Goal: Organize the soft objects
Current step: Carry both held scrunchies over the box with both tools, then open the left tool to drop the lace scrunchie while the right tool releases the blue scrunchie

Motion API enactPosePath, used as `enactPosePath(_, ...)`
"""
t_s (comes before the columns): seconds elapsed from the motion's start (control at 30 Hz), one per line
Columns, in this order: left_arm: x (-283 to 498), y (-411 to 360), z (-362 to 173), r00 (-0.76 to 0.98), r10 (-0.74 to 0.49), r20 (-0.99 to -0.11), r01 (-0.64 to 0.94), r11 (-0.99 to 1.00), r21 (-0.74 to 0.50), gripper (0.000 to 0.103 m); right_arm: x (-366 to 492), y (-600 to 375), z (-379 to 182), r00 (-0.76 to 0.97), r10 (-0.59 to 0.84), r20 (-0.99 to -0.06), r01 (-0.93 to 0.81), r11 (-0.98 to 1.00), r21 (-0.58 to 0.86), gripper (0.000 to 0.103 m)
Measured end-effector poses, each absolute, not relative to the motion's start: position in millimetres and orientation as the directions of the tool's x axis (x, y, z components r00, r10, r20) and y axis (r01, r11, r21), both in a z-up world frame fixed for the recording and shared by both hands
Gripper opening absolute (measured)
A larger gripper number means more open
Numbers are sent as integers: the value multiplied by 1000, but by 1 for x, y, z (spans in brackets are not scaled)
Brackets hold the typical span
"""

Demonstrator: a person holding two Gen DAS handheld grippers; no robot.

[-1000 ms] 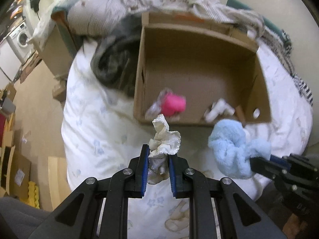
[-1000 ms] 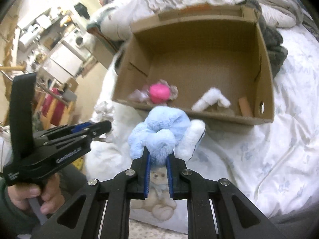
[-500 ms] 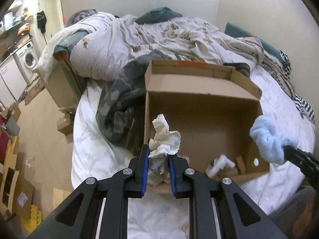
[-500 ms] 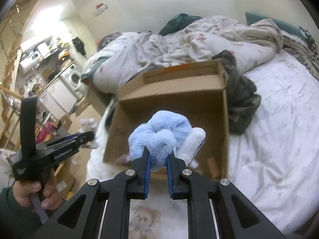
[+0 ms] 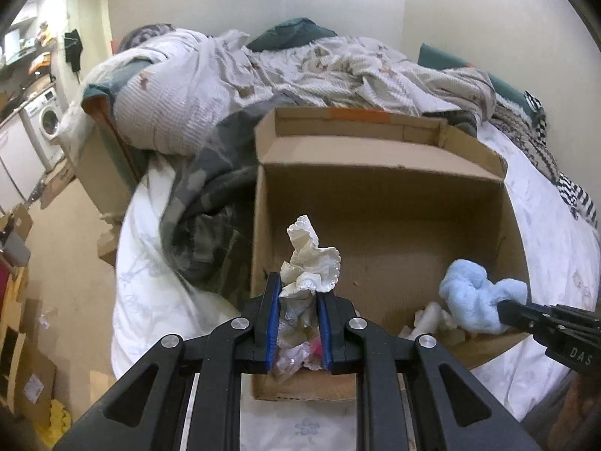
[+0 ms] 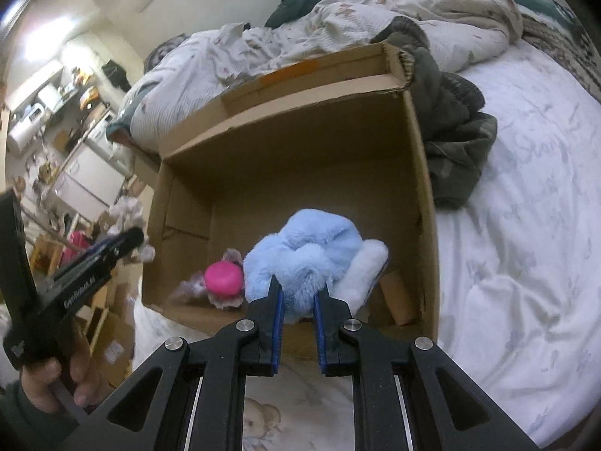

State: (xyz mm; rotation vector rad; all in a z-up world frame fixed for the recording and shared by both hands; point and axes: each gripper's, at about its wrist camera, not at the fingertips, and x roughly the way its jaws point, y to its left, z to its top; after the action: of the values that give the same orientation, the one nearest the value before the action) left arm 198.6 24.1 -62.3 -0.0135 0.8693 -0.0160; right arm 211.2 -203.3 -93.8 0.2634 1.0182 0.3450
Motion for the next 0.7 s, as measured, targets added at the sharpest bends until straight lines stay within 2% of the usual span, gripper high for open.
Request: enactPosePath(0.7,201,8,-81,612,-98,-785,64,995,-74,17,215,-192,-98,444,420,-791,-188,907,376,16)
